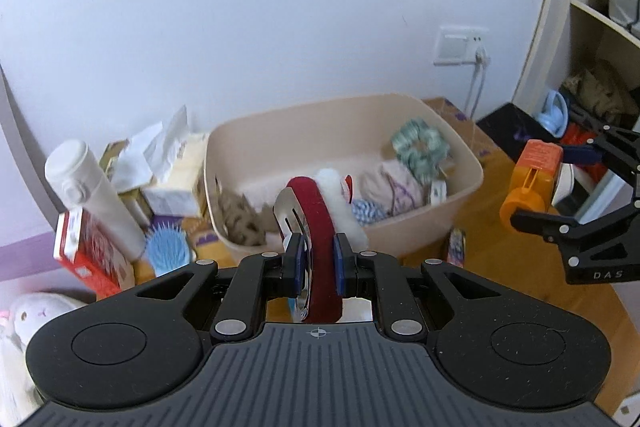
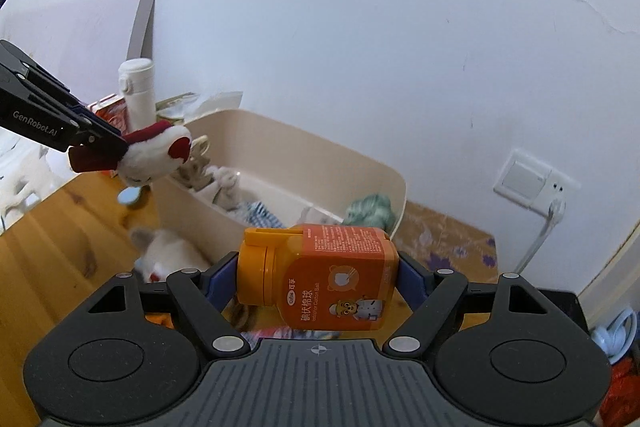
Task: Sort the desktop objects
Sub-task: 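Carry strap and orange bottle over the basket and open both tools to drop them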
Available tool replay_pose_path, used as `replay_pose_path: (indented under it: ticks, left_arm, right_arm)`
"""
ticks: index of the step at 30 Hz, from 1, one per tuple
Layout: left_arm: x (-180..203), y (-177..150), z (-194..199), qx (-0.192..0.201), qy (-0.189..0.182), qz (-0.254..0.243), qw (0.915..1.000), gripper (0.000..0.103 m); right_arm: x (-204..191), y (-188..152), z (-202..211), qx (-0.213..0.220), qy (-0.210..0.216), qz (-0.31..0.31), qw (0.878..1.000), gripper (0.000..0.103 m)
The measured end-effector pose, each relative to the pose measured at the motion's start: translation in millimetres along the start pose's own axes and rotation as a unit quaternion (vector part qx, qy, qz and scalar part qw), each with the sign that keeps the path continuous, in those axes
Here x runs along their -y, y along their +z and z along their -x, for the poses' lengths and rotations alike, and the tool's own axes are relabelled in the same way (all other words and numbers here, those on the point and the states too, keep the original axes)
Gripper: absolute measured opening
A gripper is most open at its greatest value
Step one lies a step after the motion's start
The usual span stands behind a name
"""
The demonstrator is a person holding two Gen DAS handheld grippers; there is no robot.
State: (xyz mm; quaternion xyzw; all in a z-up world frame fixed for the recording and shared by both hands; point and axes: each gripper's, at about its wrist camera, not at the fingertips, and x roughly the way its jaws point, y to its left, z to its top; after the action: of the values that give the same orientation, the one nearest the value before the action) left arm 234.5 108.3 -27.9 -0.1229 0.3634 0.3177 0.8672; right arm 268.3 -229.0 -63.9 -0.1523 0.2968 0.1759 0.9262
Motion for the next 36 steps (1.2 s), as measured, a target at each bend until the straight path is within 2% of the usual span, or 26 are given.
replay_pose_path:
  ticks: [7,19,23,36]
  left_arm:
    - [1,22,-19,0.003,0.015,-0.021,0.9997,0.015]
    - [-4,42,-68,-0.013,0.038,0.012,0.9991,0.015]
    - [1,42,-81,-0.013,0.049,0.017,0.9986,0.015]
    - [-7,34,-123,-0.073,0.055,0.059,0.9940,0.015]
  right_arm:
    - [10,24,-21,0.013,0.001,0.010,1.000,0.079]
    - [25,49,-80,-0.005,-0.006,0.002,1.000,0.079]
    - [25,49,-97,-0.014,0.000,-0.002,1.000,0.079]
    - [23,33,-138,-0.078,0.011,-0.004,0.997,0.079]
